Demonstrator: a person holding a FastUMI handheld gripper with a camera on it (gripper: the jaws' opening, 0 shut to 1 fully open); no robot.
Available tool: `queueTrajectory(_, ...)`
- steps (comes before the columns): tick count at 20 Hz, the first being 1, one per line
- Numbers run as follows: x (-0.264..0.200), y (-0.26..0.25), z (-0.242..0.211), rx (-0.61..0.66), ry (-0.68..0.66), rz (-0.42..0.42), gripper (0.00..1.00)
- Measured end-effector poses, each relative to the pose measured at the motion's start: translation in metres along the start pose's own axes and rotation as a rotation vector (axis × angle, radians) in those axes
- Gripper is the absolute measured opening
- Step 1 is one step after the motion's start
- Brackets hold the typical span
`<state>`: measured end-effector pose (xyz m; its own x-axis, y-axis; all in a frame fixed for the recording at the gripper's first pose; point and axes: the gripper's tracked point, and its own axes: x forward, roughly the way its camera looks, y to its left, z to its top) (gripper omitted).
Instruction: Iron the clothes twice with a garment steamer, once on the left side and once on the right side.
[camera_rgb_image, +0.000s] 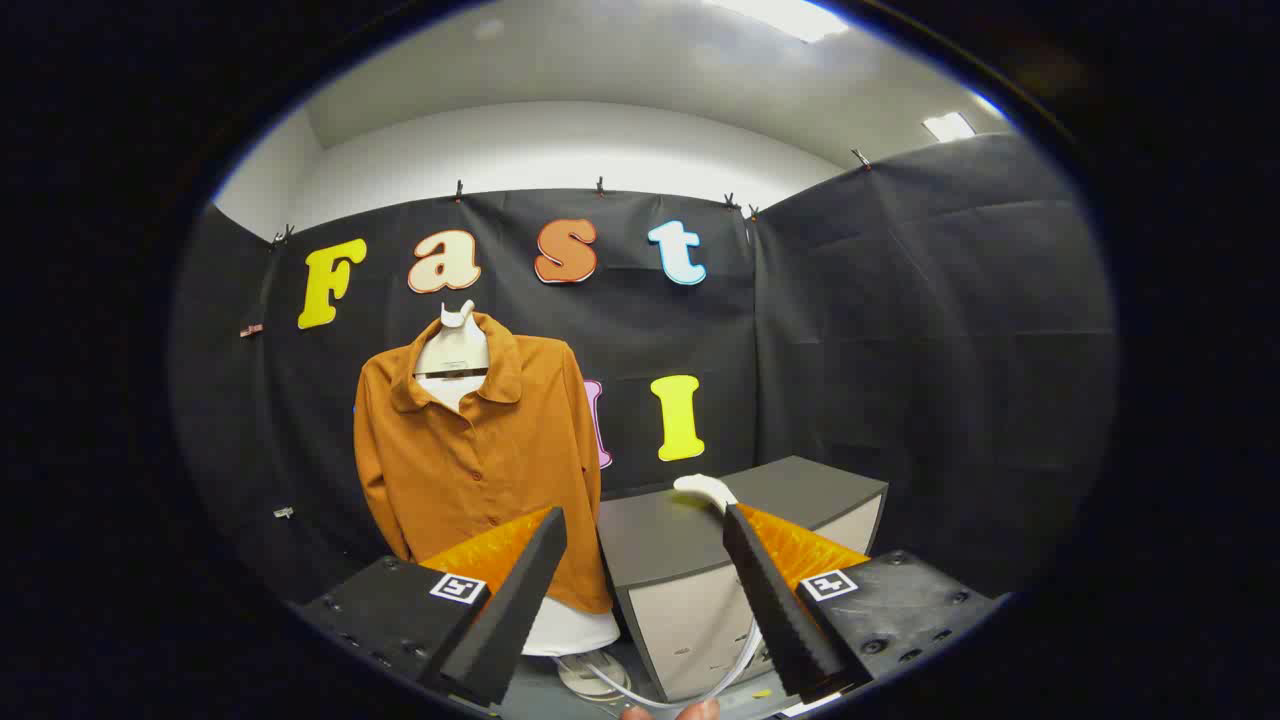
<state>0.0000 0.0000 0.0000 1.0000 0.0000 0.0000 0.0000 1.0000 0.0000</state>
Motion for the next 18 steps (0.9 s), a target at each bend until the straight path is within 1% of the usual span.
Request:
queueTrajectory(4, 0.003, -0.011, 0.023, -0.017, -0.039, -0.02, 0.97)
queueTrajectory(5, 0.005, -0.01, 0.031, -0.038, -0.052, -0.016, 0.97)
queueTrajectory(9, 0.018, -0.008, 0.065, -0.152, -0.1, -0.051, 0.97)
queueTrajectory(12, 0.022, 0.009, 0.074, -0.196, -0.114, -0.037, 0.98)
queueTrajectory(14, 0.024, 0.022, 0.072, -0.215, -0.122, -0.008, 0.98)
queueTrajectory(18, 0.03, 0.042, 0.055, -0.186, -0.096, 0.051, 0.97)
